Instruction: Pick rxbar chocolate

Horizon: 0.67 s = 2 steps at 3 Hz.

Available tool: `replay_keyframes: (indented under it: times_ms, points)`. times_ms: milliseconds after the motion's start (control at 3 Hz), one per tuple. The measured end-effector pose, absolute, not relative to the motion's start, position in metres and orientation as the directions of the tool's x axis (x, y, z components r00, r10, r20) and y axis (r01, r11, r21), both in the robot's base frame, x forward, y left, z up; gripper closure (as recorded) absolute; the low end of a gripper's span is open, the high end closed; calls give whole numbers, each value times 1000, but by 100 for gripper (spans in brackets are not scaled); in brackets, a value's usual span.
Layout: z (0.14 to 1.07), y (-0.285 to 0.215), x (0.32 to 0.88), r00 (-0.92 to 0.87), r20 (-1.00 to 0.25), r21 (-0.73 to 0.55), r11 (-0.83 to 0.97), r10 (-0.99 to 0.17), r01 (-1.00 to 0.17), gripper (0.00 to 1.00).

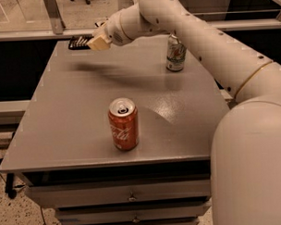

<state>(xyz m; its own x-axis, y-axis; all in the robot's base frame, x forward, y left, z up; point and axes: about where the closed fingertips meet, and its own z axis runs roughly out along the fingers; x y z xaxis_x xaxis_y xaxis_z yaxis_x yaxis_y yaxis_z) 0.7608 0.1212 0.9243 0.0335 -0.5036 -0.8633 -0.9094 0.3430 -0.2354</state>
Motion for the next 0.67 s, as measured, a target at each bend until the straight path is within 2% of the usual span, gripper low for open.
replay_keyframes:
  times_ms: [333,667]
  points:
    - [942,108,759,65,-885,-253,358,-462,-899,100]
    - [953,88,754,86,-928,-233,386,-363,-893,100]
